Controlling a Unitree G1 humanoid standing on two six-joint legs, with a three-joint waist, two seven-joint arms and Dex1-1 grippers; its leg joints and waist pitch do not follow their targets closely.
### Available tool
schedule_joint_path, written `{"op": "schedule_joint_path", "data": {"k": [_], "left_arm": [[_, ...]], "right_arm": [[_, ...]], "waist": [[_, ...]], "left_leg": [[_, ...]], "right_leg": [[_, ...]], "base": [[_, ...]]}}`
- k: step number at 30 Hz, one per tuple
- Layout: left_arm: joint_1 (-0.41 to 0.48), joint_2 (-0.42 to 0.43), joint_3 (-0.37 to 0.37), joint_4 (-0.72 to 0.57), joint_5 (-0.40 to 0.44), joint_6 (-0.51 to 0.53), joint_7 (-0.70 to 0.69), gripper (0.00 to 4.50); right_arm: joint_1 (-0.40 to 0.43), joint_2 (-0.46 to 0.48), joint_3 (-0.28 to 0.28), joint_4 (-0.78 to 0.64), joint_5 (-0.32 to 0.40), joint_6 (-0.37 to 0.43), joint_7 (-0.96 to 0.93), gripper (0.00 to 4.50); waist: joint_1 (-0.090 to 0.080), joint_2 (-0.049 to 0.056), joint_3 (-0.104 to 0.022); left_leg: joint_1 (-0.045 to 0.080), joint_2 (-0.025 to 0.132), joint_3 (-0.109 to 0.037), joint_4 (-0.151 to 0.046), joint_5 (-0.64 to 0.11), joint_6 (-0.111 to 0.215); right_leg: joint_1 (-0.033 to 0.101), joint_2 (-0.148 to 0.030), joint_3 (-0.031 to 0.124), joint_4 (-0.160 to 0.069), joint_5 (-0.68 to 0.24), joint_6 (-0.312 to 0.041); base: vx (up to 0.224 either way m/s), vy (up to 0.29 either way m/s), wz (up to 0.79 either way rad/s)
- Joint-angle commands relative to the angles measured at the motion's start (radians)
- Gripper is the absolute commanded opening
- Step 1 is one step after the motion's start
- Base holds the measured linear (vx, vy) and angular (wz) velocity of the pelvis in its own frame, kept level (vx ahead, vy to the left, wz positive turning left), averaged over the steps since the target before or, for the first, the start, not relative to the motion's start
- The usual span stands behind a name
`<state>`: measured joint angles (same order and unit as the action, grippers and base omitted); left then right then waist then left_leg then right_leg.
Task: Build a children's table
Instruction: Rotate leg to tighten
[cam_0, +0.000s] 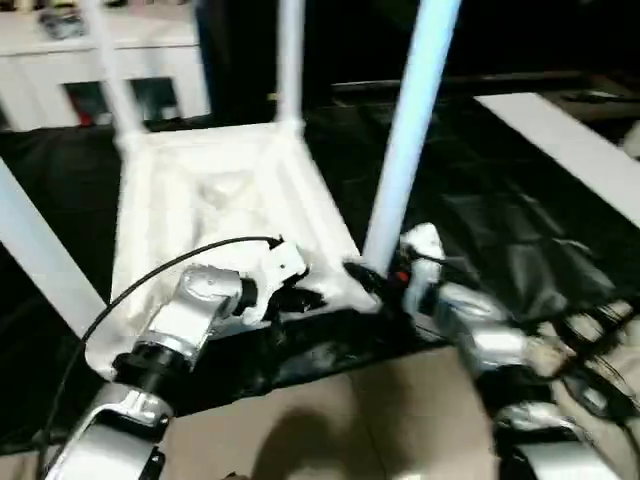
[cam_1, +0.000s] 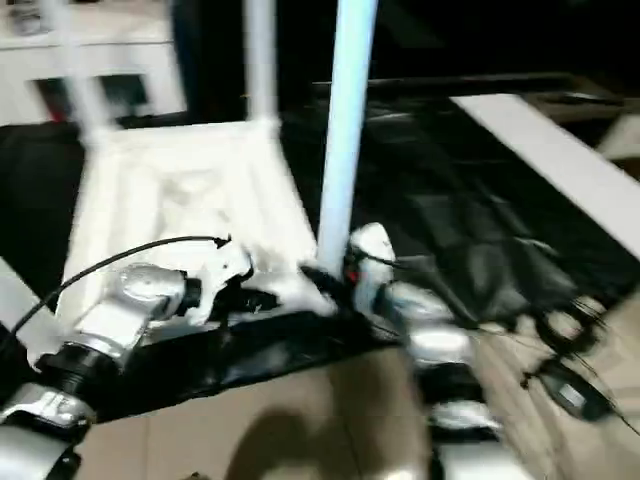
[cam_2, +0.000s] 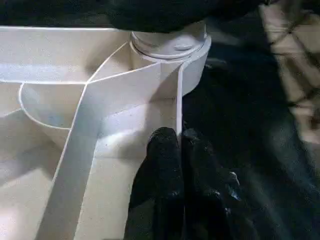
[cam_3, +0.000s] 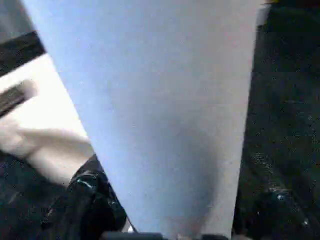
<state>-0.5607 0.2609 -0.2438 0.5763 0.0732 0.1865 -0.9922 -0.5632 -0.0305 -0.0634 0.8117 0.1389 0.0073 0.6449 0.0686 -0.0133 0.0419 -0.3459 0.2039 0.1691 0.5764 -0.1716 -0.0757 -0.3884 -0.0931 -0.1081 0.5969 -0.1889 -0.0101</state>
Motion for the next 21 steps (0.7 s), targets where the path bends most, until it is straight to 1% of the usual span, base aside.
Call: {"op": "schedule_joint_path", "data": {"k": [1,2,3,4,5,6,7,8,9,10,11,12,13,14,15,16,17,18,19,20,21], "left_arm": [[-0.027,-0.091,-0.059,-0.018,-0.021,-0.004,0.012,0.00],[-0.029,-0.096,-0.058,-0.016,-0.017,-0.004,0.028,0.00],[-0.029,-0.102,-0.059,-0.015,-0.011,-0.003,0.048,0.00],[-0.024,-0.105,-0.058,-0.020,-0.008,-0.004,0.056,0.00],[-0.020,-0.106,-0.058,-0.025,-0.008,-0.005,0.055,0.00],[-0.018,-0.106,-0.058,-0.027,-0.007,-0.006,0.053,0.00],[-0.006,-0.098,-0.058,-0.038,-0.006,-0.017,0.039,0.00],[0.000,-0.091,-0.059,-0.042,-0.006,-0.023,0.029,0.00],[0.004,-0.086,-0.059,-0.043,-0.005,-0.027,0.023,0.00],[0.009,-0.077,-0.058,-0.044,-0.006,-0.034,0.017,0.00],[0.011,-0.074,-0.057,-0.045,-0.008,-0.035,0.016,0.00],[0.012,-0.071,-0.056,-0.046,-0.010,-0.035,0.014,0.00],[0.014,-0.068,-0.057,-0.046,-0.011,-0.035,0.010,0.00],[0.015,-0.062,-0.058,-0.045,-0.010,-0.040,0.011,0.00],[0.018,-0.055,-0.058,-0.043,-0.009,-0.043,0.008,0.00],[0.019,-0.047,-0.058,-0.039,-0.006,-0.049,0.007,0.00],[0.020,-0.044,-0.058,-0.035,-0.004,-0.053,0.009,0.00],[0.021,-0.042,-0.057,-0.034,-0.004,-0.055,0.006,0.00],[0.022,-0.040,-0.056,-0.033,-0.003,-0.055,0.002,0.00],[0.023,-0.038,-0.055,-0.031,-0.002,-0.057,-0.001,0.00],[0.022,-0.037,-0.054,-0.029,-0.001,-0.059,-0.001,0.00]], "right_arm": [[-0.014,0.108,0.052,0.085,-0.005,0.045,-0.068,2.18],[-0.026,0.124,0.047,0.094,-0.004,0.040,-0.097,2.18],[-0.045,0.147,0.043,0.110,-0.010,0.025,-0.135,2.17],[-0.059,0.160,0.046,0.121,-0.019,0.009,-0.153,2.17],[-0.064,0.163,0.049,0.123,-0.023,0.001,-0.153,2.17],[-0.064,0.162,0.049,0.124,-0.026,-0.008,-0.152,2.51],[-0.061,0.152,0.054,0.121,-0.043,-0.057,-0.124,2.71],[-0.056,0.141,0.057,0.115,-0.046,-0.072,-0.103,2.83],[-0.050,0.128,0.060,0.107,-0.048,-0.082,-0.083,2.83],[-0.038,0.098,0.070,0.089,-0.051,-0.095,-0.036,2.85],[-0.033,0.084,0.075,0.081,-0.052,-0.100,-0.017,2.92],[-0.028,0.072,0.079,0.073,-0.052,-0.103,0.003,3.05],[-0.019,0.056,0.081,0.058,-0.048,-0.102,0.029,3.18],[-0.005,0.026,0.080,0.029,-0.035,-0.091,0.070,3.26],[0.016,-0.018,0.081,-0.010,-0.022,-0.080,0.124,3.28],[0.043,-0.073,0.078,-0.063,0.000,-0.054,0.189,3.38],[0.059,-0.106,0.075,-0.093,0.013,-0.040,0.227,3.51],[0.078,-0.142,0.070,-0.130,0.030,-0.020,0.270,3.51],[0.102,-0.181,0.063,-0.173,0.052,0.002,0.323,3.63],[0.128,-0.226,0.054,-0.217,0.072,0.028,0.375,3.69],[0.140,-0.249,0.049,-0.238,0.081,0.043,0.399,3.80]], "waist": [[-0.007,0.017,-0.037],[-0.010,0.021,-0.039],[-0.016,0.023,-0.037],[-0.022,0.020,-0.036],[-0.022,0.022,-0.035],[-0.026,0.021,-0.033],[-0.027,0.021,-0.034],[-0.027,0.022,-0.034],[-0.028,0.021,-0.036],[-0.026,0.022,-0.037],[-0.025,0.020,-0.038],[-0.020,0.019,-0.039],[-0.016,0.020,-0.041],[-0.015,0.018,-0.043],[-0.009,0.014,-0.044],[-0.003,0.014,-0.045],[0.008,0.013,-0.048],[0.018,0.006,-0.048],[0.028,0.000,-0.049],[0.033,-0.002,-0.050],[0.037,-0.003,-0.050]], "left_leg": [[0.014,0.027,-0.033,-0.087,-0.528,-0.042],[0.013,0.029,-0.035,-0.089,-0.535,-0.041],[0.009,0.033,-0.039,-0.096,-0.559,-0.043],[0.011,0.032,-0.039,-0.097,-0.581,-0.044],[0.017,0.031,-0.038,-0.096,-0.594,-0.044],[0.022,0.029,-0.037,-0.094,-0.611,-0.041],[0.021,0.029,-0.036,-0.094,-0.605,-0.037],[0.020,0.029,-0.036,-0.094,-0.602,-0.036],[0.017,0.031,-0.035,-0.096,-0.588,-0.030],[0.017,0.032,-0.032,-0.096,-0.572,-0.025],[0.015,0.032,-0.030,-0.096,-0.557,-0.021],[0.011,0.033,-0.024,-0.096,-0.517,-0.012],[0.011,0.033,-0.018,-0.095,-0.478,-0.004],[0.008,0.033,-0.015,-0.095,-0.454,0.002],[0.006,0.033,-0.010,-0.093,-0.413,0.015],[0.007,0.032,-0.008,-0.092,-0.395,0.024],[0.016,0.037,-0.001,-0.087,-0.366,0.040],[0.021,0.035,0.007,-0.082,-0.345,0.051],[0.017,0.032,0.012,-0.078,-0.315,0.066],[0.016,0.032,0.015,-0.076,-0.300,0.070],[0.016,0.031,0.017,-0.074,-0.285,0.078]], "right_leg": [[0.024,-0.074,0.030,-0.126,-0.633,-0.066],[0.027,-0.074,0.028,-0.125,-0.607,-0.073],[0.032,-0.070,0.022,-0.123,-0.568,-0.083],[0.030,-0.069,0.021,-0.124,-0.556,-0.085],[0.026,-0.070,0.020,-0.127,-0.561,-0.086],[0.022,-0.070,0.020,-0.132,-0.571,-0.086],[0.023,-0.073,0.022,-0.132,-0.570,-0.086],[0.024,-0.074,0.022,-0.132,-0.564,-0.088],[0.026,-0.074,0.026,-0.129,-0.539,-0.098],[0.025,-0.073,0.032,-0.125,-0.503,-0.113],[0.026,-0.072,0.035,-0.122,-0.481,-0.123],[0.028,-0.072,0.043,-0.116,-0.430,-0.144],[0.028,-0.071,0.048,-0.110,-0.383,-0.166],[0.031,-0.070,0.050,-0.106,-0.363,-0.174],[0.035,-0.070,0.052,-0.103,-0.341,-0.180],[0.036,-0.068,0.053,-0.103,-0.330,-0.179],[0.030,-0.066,0.058,-0.100,-0.289,-0.188],[0.026,-0.063,0.061,-0.099,-0.274,-0.200],[0.029,-0.060,0.067,-0.094,-0.262,-0.205],[0.028,-0.059,0.070,-0.091,-0.255,-0.207],[0.027,-0.057,0.072,-0.089,-0.243,-0.209]], "base": [[0.000,0.000,0.00],[0.000,0.000,0.00],[0.000,0.000,0.00],[0.000,0.000,0.00],[0.000,0.000,0.00],[0.000,0.000,0.00],[0.000,0.000,0.00],[0.000,0.000,0.00],[0.000,0.000,0.00],[0.000,0.000,0.00],[0.000,0.000,0.00],[0.000,0.000,0.00],[0.000,0.000,0.00],[0.000,0.000,0.00],[0.000,0.000,0.00],[0.000,0.000,0.00],[0.056,-0.024,0.14],[0.064,-0.036,0.19],[0.064,-0.036,0.19],[0.065,-0.042,0.18],[0.065,-0.040,0.12]]}}
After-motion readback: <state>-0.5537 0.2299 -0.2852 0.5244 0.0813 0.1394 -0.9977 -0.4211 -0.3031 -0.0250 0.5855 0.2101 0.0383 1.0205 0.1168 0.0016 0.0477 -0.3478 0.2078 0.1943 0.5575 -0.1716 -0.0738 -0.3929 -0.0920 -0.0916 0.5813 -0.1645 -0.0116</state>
